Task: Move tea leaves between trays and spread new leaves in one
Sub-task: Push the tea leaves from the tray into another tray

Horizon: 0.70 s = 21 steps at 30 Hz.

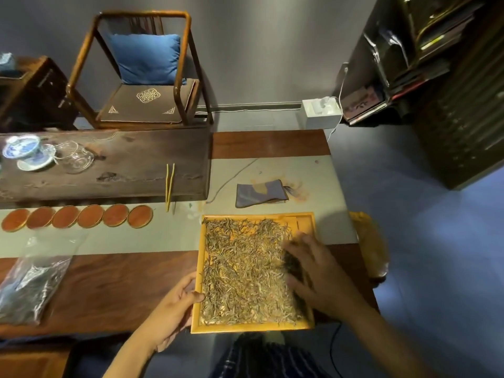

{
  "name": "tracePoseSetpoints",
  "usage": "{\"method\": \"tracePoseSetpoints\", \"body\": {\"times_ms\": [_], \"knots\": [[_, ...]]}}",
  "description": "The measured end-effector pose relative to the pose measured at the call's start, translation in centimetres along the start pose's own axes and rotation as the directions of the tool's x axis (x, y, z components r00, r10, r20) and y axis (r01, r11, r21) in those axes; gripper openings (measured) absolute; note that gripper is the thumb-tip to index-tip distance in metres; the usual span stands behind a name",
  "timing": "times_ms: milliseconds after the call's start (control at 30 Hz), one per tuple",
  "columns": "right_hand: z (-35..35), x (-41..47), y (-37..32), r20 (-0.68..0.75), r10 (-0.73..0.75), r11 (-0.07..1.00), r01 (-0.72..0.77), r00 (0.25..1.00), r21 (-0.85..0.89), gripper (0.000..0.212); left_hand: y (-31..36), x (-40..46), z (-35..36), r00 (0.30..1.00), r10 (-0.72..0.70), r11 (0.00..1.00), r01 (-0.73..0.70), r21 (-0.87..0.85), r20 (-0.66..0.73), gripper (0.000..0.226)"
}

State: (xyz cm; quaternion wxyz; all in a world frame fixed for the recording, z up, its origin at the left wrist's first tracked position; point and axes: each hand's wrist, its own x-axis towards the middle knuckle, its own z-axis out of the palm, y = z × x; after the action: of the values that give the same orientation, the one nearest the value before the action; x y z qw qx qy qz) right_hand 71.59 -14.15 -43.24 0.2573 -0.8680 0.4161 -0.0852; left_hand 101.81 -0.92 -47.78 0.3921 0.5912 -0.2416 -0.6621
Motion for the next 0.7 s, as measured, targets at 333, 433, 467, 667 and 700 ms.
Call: {"method": "tracePoseSetpoints", "body": {"times_ms": [333, 433, 467, 667, 700], "knots": [[4.5, 1.6, -0.5, 0.212, -0.273, 0.911, 0.323, 0.938, -0.255, 0.071, -2.1, -0.2, -0.7, 0.992, -0.119, 0.984, 0.122, -0.133, 0.032, 0.049], [5.3, 1.9, 0.0, 0.204, -0.255, 0.917, 0.303, 0.945, -0.259, 0.062, -2.3, -0.1, -0.5, 0.992, -0.126, 0.982, 0.129, -0.141, 0.033, 0.05], [5.5, 2.1, 0.1, 0.206, -0.238, 0.926, 0.286, 0.949, -0.248, 0.06, -2.3, -0.1, -0.5, 0.991, -0.128, 0.981, 0.132, -0.141, 0.035, 0.05], [5.6, 3.9, 1.0, 0.172, -0.199, 0.923, 0.244, 0.965, -0.297, 0.055, -2.1, -0.1, -0.2, 0.989, -0.136, 0.984, 0.142, -0.107, 0.054, 0.048], [5.5, 4.2, 1.1, 0.145, -0.202, 0.925, 0.237, 0.969, -0.296, 0.055, -2.1, -0.1, -0.2, 0.989, -0.139, 0.984, 0.144, -0.109, 0.053, 0.049]]}}
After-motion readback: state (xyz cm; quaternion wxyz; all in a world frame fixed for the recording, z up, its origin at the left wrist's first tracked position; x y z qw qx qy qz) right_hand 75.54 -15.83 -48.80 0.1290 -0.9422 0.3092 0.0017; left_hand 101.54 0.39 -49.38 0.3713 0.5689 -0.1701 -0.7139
